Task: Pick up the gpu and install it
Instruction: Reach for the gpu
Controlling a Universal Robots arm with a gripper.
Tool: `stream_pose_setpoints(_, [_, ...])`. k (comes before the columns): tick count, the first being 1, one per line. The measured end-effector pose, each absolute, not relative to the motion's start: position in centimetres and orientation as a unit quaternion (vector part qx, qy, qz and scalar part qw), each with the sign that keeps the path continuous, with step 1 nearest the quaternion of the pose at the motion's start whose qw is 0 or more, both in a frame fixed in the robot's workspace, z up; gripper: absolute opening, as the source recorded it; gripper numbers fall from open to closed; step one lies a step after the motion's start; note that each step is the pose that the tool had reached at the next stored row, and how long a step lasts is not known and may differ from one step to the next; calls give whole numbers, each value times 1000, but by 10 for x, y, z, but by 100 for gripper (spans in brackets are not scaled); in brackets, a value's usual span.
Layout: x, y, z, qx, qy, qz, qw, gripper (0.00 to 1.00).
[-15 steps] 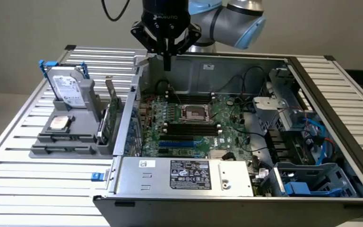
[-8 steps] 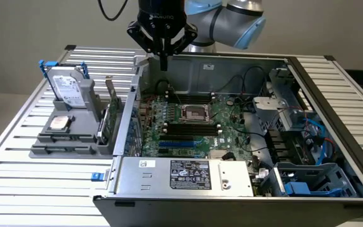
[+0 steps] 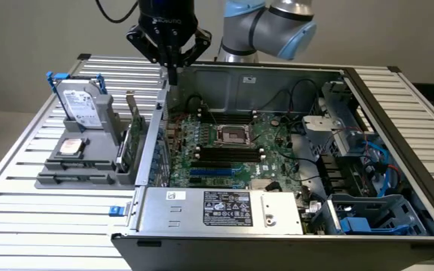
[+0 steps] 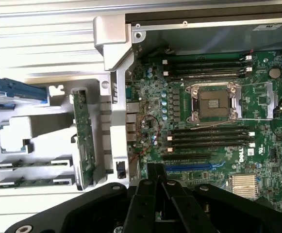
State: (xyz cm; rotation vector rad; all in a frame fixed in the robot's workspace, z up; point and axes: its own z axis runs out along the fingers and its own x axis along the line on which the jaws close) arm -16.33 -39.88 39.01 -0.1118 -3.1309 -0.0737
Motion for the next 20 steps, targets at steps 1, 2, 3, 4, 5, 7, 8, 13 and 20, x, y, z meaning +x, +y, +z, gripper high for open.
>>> stream_pose_setpoints(1, [-168, -399, 389, -36, -999, -23, 4, 11])
stream_pose_setpoints(2, [-172, -399, 389, -36, -999, -23, 5, 11])
stream_pose_setpoints(3, [-177, -399, 388, -36, -999, -23, 5, 11])
stream_pose_setpoints(4, [-181, -399, 387, -36, -999, -23, 5, 11])
stream_pose_setpoints(5, [-186, -399, 386, -36, -999, -24, 5, 11])
stream_pose_setpoints(7, [-195, -399, 384, -36, -999, -23, 5, 11])
stream_pose_setpoints(8, [-199, -399, 383, -36, -999, -23, 5, 11])
stream_pose_setpoints(13, [-222, -400, 378, -36, -999, -23, 5, 11])
stream_pose_setpoints(20, [-254, -402, 369, -36, -999, -24, 5, 11])
